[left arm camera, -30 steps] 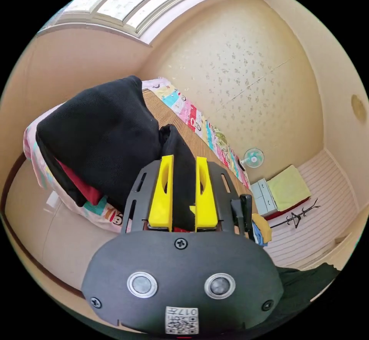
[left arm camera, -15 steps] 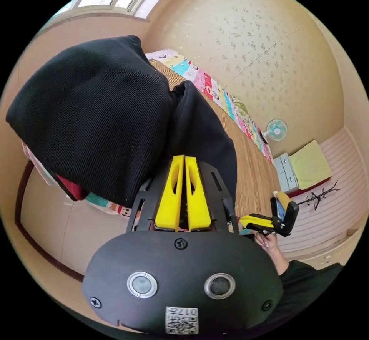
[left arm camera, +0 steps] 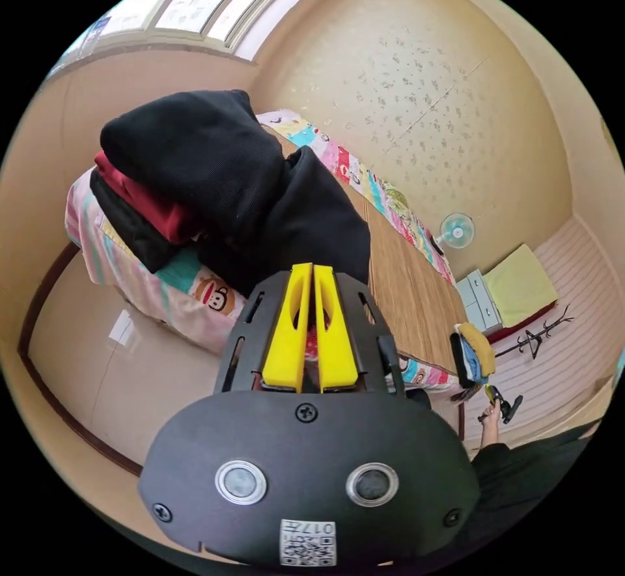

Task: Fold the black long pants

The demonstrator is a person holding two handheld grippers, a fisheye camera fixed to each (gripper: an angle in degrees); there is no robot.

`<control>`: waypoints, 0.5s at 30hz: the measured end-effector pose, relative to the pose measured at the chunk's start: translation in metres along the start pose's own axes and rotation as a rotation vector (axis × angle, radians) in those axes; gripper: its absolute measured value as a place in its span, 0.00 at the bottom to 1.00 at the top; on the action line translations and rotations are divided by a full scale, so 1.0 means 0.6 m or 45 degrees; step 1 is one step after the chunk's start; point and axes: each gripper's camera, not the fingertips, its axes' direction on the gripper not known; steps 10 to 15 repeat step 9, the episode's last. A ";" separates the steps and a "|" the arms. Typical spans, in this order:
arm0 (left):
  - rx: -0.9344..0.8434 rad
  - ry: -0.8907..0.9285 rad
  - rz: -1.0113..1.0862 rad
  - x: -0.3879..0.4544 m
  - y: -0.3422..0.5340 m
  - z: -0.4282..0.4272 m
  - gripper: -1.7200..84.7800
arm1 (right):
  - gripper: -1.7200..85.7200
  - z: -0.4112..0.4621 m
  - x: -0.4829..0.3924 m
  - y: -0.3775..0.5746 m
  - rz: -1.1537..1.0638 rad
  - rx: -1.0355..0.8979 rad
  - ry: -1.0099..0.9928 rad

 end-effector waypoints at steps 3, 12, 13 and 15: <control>0.091 0.071 0.050 0.051 -0.024 -0.003 0.01 | 0.08 -0.025 0.030 -0.066 0.044 0.096 0.023; 0.053 0.145 0.163 0.141 -0.022 0.032 0.01 | 0.11 0.086 0.090 -0.101 0.220 -0.126 -0.087; 0.053 0.145 0.163 0.141 -0.022 0.032 0.01 | 0.11 0.086 0.090 -0.101 0.220 -0.126 -0.087; 0.053 0.145 0.163 0.141 -0.022 0.032 0.01 | 0.11 0.086 0.090 -0.101 0.220 -0.126 -0.087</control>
